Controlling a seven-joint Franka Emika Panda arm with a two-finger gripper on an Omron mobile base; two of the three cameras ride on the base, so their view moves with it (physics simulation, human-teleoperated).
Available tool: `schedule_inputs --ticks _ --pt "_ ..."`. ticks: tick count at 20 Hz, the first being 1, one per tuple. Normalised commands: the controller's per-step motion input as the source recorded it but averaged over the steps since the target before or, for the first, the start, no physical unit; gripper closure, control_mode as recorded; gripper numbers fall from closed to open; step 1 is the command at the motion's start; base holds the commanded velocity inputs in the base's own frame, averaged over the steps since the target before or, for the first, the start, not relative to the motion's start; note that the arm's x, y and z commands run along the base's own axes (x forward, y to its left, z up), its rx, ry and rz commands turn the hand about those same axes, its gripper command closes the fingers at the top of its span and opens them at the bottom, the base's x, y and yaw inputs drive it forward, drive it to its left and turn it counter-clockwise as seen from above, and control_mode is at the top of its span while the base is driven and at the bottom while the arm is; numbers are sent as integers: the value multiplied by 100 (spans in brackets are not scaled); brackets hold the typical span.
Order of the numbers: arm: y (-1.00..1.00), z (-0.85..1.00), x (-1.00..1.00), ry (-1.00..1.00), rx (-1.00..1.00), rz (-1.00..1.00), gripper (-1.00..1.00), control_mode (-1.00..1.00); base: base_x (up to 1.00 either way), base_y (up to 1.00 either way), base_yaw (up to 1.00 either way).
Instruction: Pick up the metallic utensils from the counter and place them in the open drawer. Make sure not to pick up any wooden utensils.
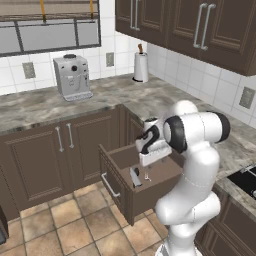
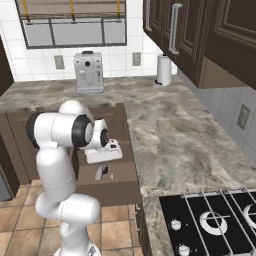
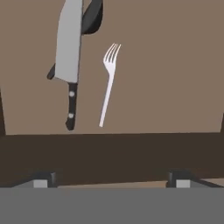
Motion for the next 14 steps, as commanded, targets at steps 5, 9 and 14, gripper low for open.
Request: schedule_inputs --ticks 5,9,14 --pt "0 76 -26 0 0 0 -100 -100 0 0 0" --pt "1 87 -25 0 0 0 -100 -100 0 0 0" --pt "0 96 -28 1 2 0 -100 -100 0 0 0"
